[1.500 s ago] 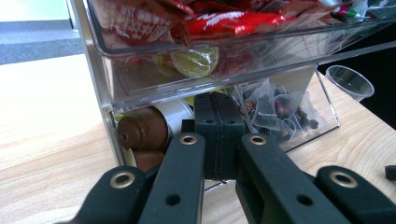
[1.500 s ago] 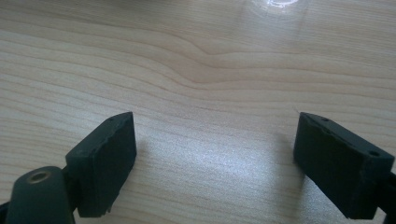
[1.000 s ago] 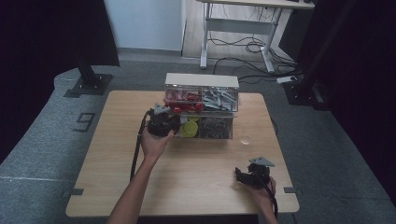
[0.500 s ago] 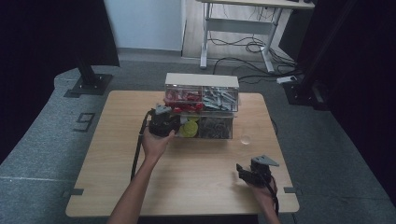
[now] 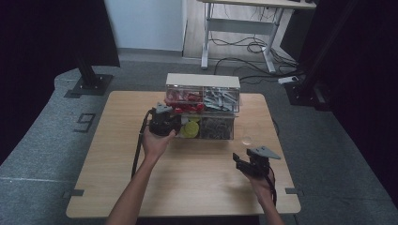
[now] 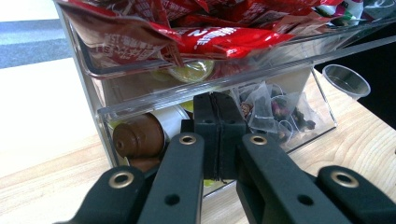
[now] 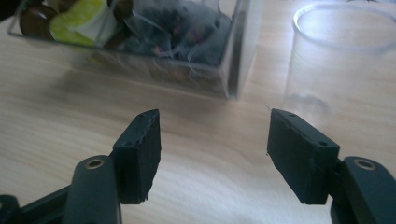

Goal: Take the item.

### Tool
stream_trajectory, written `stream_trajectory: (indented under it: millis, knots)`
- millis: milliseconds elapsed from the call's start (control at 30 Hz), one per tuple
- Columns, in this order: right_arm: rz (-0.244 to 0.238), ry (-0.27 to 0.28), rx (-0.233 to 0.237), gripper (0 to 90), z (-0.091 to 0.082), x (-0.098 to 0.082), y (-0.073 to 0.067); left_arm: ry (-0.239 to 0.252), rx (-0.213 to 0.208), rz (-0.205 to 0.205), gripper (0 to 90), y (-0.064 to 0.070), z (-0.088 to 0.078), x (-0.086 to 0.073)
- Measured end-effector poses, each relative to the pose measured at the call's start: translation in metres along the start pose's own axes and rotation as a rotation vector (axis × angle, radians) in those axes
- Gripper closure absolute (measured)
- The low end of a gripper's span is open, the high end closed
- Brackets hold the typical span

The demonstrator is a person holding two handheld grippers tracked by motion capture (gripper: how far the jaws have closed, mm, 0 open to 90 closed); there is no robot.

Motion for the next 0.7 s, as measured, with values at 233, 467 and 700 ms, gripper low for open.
stream_trajectory:
  millis: [233, 467, 700]
  knots:
    - [0.016, 0.02, 0.028, 36.7, 0.006, 0.015, -0.006, -0.005, -0.002, 0.0, 89.2, 0.0, 0.0, 0.001]
    - [0.006, 0.019, 0.035, 38.2, 0.009, 0.022, -0.01, -0.01, -0.005, -0.002, 88.8, 0.0, 0.0, 0.001]
    - [0.006, 0.02, 0.046, 39.2, 0.014, 0.026, -0.014, -0.008, 0.0, -0.002, 89.8, 0.0, 0.0, 0.001]
Point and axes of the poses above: each handheld gripper's, and its own axes: z roughly forward along the jaws, x roughly out of its top, y roughly to its right, the point moved 6 cm from there along z, roughly forward along the jaws, and after that the axes turned 4 degrees about x, right-handed, at the moved point
